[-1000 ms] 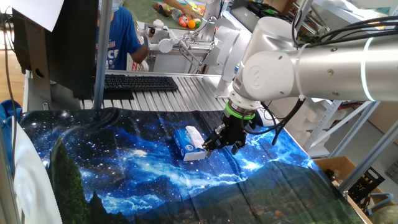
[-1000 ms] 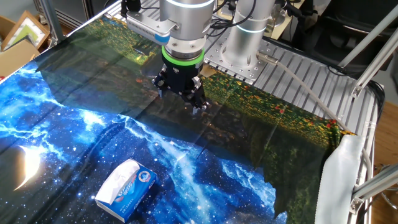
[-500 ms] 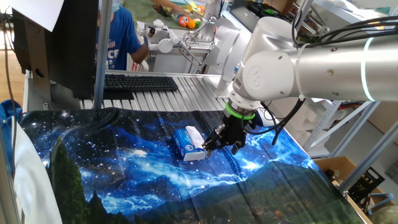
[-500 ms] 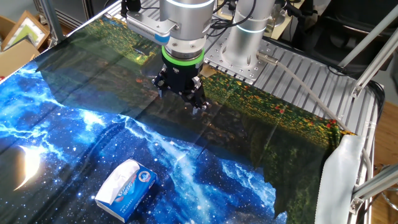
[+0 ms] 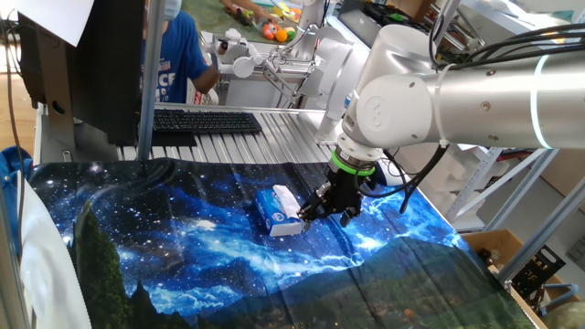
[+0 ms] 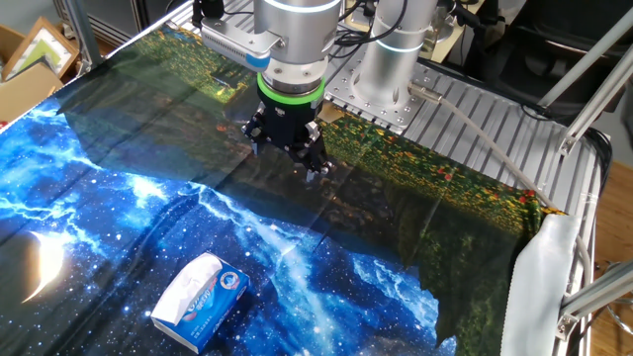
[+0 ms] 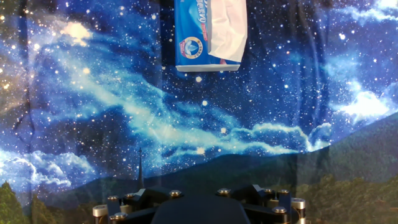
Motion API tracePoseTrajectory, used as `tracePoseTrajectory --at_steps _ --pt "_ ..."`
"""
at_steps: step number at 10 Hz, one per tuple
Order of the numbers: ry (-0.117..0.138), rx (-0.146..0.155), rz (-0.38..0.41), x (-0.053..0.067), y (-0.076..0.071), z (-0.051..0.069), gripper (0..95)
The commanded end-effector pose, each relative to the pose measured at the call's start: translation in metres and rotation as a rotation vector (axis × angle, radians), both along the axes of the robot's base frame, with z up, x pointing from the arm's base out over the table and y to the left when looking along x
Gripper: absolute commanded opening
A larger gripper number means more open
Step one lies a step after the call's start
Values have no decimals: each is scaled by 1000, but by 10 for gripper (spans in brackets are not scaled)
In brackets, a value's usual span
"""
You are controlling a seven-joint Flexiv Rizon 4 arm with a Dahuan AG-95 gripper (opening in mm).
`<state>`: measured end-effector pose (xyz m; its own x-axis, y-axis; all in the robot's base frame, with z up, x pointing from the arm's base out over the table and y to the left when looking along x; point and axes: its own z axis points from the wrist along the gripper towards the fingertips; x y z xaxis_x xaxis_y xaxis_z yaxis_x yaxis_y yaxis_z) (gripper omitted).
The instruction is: Pull out a napkin
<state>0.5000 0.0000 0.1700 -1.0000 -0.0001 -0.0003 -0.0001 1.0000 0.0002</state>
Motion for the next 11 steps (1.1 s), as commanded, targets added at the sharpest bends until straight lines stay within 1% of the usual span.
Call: tracePoseTrajectory --at_steps 1,2,3,4,5,6,7,11 --pt "0 0 0 0 0 0 950" --pt "-7 -37 -186 0 0 0 0" --pt "-7 -48 -123 0 0 0 0" --pt "-6 -52 -60 0 0 0 0" --pt "-7 -71 13 0 0 0 0" --pt "-4 -99 97 0 0 0 0" --pt "-2 -117 145 0 0 0 0" --pt "-1 -105 137 0 0 0 0"
